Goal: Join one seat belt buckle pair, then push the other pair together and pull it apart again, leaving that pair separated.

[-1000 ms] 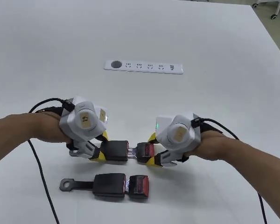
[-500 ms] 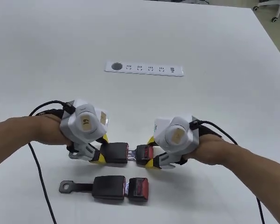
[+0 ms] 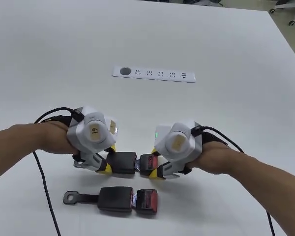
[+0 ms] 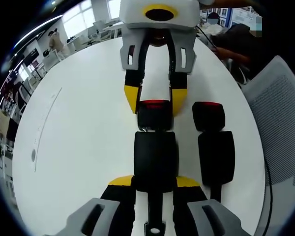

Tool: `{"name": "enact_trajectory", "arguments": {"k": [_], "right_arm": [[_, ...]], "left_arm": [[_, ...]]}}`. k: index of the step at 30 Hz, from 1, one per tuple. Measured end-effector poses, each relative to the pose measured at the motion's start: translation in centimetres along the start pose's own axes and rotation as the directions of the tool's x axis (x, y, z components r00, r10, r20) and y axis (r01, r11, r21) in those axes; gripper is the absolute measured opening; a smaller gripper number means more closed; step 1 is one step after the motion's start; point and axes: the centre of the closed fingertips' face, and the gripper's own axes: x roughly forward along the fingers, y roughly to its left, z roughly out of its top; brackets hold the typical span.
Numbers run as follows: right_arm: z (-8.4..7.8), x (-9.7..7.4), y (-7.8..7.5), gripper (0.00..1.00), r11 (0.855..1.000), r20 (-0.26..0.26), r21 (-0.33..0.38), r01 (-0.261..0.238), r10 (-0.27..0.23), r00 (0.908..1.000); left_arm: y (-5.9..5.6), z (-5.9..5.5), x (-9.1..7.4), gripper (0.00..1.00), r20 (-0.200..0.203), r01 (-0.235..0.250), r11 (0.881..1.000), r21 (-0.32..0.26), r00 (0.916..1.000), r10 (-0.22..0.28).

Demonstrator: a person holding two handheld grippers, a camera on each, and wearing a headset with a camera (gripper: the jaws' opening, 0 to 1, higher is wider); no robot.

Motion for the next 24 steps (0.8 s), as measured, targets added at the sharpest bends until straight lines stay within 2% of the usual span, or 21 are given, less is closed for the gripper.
{"name": "enact_trajectory", "arguments": {"k": [6,13,24], "right_arm": [[0.04,0.02,0.18,0.28,1.0,-0.01,0.005,0.004,-0.004,0.9999],[-0.06,0.11,0.14,0.28,1.0,-0.022,-0.001,0.006,-0.006,0.9997],[-0.11,-0.01,0.16,0.29,1.0,-0.023,-0.005,0.012,-0.012,0.9997]], "left_arm": [[0.33,-0.29,0.28,0.28,-0.025,0.003,1.0,0.006,0.9997,-0.003],[-0.04,0.03,0.09,0.28,-0.039,0.0,1.0,0.009,0.9992,0.0],[0.13,-0.16,0.22,0.29,-0.02,-0.007,1.0,-0.016,0.9998,0.007]]}}
